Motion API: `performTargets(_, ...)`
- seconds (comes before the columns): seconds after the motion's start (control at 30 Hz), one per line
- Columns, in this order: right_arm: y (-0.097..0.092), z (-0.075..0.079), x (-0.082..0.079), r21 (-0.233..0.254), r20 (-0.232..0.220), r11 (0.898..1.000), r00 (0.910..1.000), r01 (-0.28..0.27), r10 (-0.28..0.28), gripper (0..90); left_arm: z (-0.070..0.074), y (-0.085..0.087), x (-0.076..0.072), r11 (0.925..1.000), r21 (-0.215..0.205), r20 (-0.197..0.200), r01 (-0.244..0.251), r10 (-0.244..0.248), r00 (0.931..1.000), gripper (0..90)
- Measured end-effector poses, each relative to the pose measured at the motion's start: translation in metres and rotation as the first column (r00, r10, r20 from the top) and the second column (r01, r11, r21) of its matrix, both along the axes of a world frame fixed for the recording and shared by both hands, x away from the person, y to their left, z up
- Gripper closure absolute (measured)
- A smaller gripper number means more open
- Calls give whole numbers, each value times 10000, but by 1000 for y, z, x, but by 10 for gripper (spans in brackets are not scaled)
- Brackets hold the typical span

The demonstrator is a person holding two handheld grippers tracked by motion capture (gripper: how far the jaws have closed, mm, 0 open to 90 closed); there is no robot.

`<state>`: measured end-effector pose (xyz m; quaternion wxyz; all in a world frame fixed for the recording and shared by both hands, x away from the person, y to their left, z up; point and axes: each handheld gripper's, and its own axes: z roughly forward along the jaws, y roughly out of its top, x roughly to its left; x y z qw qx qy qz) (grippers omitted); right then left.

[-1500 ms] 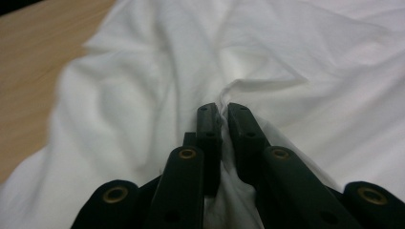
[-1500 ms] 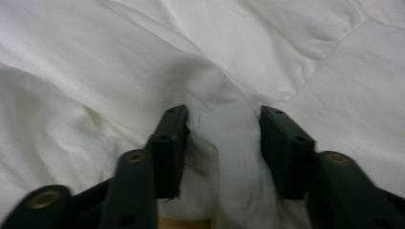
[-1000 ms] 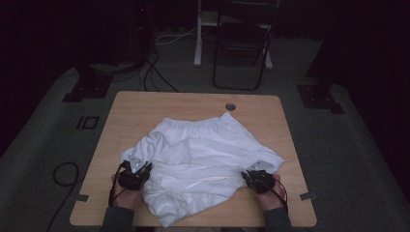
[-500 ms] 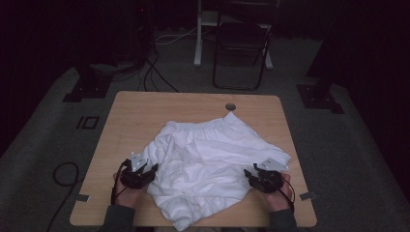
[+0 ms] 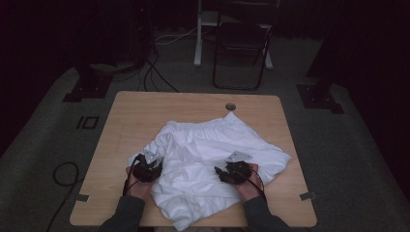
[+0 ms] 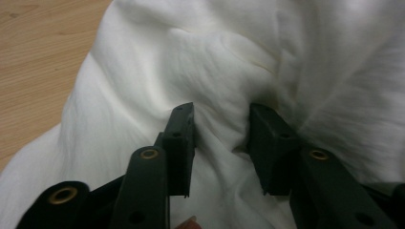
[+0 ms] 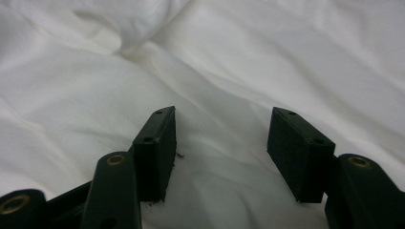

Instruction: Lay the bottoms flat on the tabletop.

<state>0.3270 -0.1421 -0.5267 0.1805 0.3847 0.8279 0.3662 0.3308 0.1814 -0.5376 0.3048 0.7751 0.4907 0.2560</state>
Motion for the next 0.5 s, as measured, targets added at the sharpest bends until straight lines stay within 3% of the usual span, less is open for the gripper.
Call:
performTargets(0.1, 8, -9, 6, -243, -336, 9997, 9994, -23, 15, 506, 0, 1, 8, 9997, 115, 55, -231, 230, 9997, 687)
performTargets(0.27, 6, -7, 1, -610, -508, 9980, 9987, -138, 107, 823, -1, 7, 21, 9987, 165, 136, -474, 472, 9988, 726)
performTargets(0.5, -8, -3, -21, -675, -506, 9977, 9987, -85, 51, 858, -1, 12, 29, 9959, 412, 228, -799, 791, 9966, 743)
